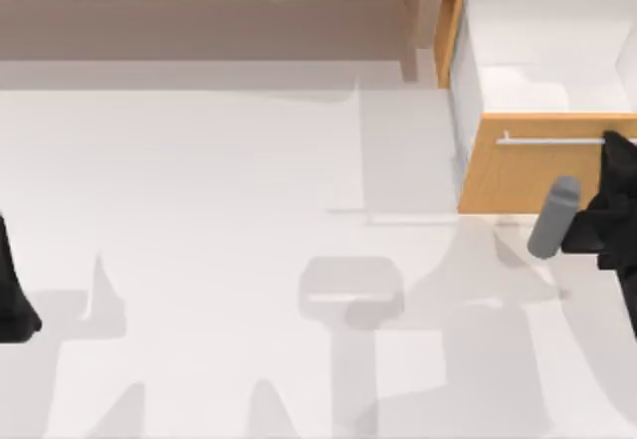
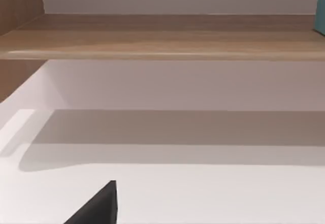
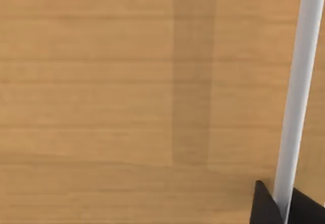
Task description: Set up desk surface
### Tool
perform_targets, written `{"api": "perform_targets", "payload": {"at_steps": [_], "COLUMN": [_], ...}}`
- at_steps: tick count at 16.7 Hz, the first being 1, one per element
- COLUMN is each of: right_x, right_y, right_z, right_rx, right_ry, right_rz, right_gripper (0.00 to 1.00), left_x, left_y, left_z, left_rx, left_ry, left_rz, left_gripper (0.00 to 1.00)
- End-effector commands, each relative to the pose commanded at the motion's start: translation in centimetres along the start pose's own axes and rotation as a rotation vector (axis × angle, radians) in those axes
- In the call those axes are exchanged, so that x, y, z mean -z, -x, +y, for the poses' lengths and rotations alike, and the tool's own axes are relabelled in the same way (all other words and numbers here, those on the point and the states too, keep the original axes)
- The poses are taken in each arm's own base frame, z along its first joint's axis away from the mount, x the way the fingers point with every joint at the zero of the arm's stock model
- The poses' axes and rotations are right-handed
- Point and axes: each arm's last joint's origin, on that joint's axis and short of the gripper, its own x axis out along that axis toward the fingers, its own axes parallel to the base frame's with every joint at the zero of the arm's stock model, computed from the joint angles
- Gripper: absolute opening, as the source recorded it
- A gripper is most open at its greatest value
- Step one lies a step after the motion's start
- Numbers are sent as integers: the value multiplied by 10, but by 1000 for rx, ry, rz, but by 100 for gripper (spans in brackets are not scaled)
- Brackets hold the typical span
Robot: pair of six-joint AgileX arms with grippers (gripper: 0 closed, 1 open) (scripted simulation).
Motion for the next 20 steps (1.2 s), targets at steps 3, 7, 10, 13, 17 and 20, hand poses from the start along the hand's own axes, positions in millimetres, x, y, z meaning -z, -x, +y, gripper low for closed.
{"api": "perform_targets", "payload": {"at_steps": [3, 7, 10, 13, 17, 20], "right_x": [0, 0, -1, -1, 0, 0], "right_y": [0, 0, -14, -37, -61, -63], "right_z": [0, 1, 1, 2, 1, 1], "right_rx": [0, -5, -3, -7, -7, -6], "right_ry": [0, -1, -2, -1, -1, -1], "right_rz": [0, -1, -1, 2, 0, -1], "right_gripper": [0, 0, 0, 0, 0, 0], "left_x": [0, 0, 0, 0, 0, 0], "left_y": [0, 0, 0, 0, 0, 0], "left_z": [0, 0, 0, 0, 0, 0], "left_rx": [0, 0, 0, 0, 0, 0], "left_ry": [0, 0, 0, 0, 0, 0], "left_rz": [0, 0, 0, 0, 0, 0], "left_gripper": [100, 100, 100, 100, 100, 100]}}
